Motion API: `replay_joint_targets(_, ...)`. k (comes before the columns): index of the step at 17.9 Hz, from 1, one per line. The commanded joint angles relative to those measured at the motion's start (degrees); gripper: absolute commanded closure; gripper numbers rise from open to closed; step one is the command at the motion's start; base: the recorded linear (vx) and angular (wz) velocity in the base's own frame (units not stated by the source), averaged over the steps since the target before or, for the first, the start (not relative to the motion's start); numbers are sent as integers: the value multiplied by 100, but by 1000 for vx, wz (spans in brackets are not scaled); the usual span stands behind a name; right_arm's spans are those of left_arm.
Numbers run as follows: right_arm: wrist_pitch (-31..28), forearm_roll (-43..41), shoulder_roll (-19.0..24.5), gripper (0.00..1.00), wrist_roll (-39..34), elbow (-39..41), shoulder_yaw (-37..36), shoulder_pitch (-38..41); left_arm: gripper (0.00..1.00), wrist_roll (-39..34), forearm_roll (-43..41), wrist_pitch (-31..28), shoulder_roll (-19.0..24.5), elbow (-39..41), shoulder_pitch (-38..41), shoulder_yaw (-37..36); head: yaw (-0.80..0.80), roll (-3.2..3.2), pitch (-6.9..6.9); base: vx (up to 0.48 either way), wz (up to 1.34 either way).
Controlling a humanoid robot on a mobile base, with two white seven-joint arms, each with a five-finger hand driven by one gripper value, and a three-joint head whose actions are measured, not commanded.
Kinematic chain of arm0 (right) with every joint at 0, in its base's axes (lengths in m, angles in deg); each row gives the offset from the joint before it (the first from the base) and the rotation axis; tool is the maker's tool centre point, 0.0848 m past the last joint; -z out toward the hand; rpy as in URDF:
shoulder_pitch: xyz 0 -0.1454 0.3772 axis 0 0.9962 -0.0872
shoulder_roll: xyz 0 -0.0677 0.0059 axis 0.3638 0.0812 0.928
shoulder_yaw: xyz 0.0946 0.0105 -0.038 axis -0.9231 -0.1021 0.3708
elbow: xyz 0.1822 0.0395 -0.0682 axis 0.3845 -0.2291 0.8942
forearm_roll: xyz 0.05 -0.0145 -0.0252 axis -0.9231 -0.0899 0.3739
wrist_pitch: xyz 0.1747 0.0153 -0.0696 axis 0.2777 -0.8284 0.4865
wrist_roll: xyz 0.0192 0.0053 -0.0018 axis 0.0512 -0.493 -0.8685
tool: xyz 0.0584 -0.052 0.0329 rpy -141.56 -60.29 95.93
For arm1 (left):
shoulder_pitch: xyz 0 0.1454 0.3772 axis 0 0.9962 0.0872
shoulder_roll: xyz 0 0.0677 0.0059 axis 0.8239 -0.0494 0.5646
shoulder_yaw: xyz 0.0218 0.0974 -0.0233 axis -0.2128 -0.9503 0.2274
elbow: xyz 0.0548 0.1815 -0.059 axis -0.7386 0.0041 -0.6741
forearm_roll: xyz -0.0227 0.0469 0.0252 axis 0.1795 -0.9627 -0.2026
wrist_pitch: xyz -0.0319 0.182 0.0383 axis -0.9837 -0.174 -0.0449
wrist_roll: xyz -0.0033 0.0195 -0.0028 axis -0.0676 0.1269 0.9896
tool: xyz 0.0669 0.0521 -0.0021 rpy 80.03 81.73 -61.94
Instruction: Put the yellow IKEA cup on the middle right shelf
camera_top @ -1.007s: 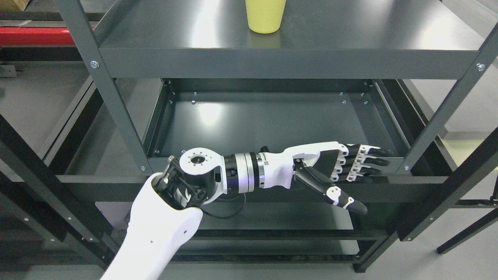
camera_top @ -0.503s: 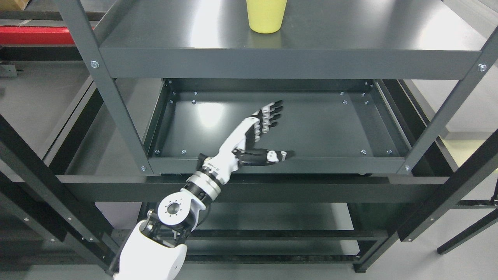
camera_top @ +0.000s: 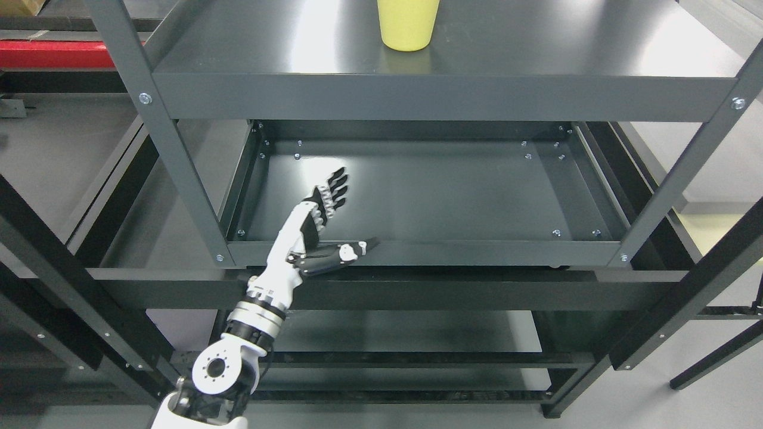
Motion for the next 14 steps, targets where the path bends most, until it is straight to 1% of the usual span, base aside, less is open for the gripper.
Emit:
replay_joint_targets(1,-5,-141,-100,0,3,0,97,79,1,-81,-121,0,100,379,288,983,0,0,0,0,0)
replay_joint_targets(6,-5,-141,-100,1,3,0,97,79,2,-72,-121,-79,100,370,112,878,0,0,0,0,0)
replay_joint_targets(14,-5,-141,-100,1,3,0,97,79,2,-89,-121,-88,100,353,129,860,0,0,0,0,0)
